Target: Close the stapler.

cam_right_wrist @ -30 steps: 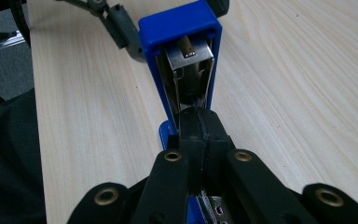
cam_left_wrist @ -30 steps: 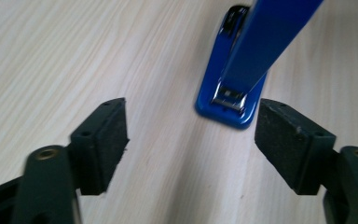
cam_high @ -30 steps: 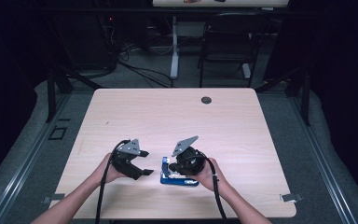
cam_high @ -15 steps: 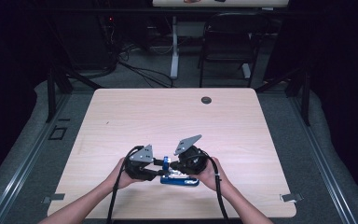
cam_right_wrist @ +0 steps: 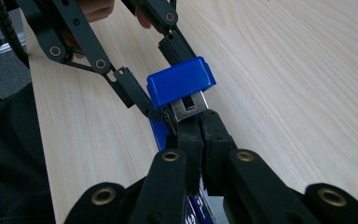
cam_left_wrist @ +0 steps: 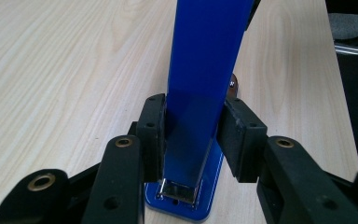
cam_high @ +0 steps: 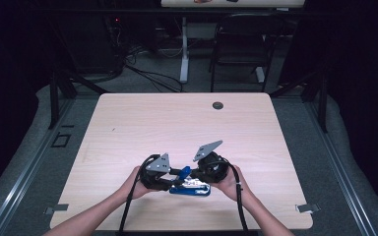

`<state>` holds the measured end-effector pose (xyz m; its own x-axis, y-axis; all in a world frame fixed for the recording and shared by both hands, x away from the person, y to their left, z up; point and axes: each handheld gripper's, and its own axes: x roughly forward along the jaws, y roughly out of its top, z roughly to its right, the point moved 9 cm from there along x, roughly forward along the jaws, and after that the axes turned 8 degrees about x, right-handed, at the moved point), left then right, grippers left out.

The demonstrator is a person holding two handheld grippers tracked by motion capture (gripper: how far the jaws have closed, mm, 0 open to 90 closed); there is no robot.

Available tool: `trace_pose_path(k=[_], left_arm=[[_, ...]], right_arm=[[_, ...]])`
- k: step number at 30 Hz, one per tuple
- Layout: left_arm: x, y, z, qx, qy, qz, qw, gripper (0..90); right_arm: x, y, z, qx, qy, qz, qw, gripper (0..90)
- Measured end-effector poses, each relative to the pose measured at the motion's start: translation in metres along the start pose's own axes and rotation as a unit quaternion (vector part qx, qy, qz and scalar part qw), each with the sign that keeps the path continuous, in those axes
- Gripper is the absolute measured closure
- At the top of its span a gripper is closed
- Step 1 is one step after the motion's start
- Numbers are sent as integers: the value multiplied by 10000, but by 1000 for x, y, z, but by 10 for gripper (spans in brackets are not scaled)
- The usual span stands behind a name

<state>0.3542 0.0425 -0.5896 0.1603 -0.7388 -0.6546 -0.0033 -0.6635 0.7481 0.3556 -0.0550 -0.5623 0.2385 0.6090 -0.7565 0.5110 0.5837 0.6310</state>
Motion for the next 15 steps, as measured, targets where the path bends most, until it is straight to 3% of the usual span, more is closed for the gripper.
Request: trace_pose_path(k=[8, 15], left_arm=[[12, 2, 1, 7, -12, -110, 9999, 622], [17, 3, 2, 19, -21, -141, 9999, 620]], right_arm=[[-7, -17, 10, 156, -71, -179, 9997, 879], [-15, -26, 16, 316, -114, -137, 9993, 879]])
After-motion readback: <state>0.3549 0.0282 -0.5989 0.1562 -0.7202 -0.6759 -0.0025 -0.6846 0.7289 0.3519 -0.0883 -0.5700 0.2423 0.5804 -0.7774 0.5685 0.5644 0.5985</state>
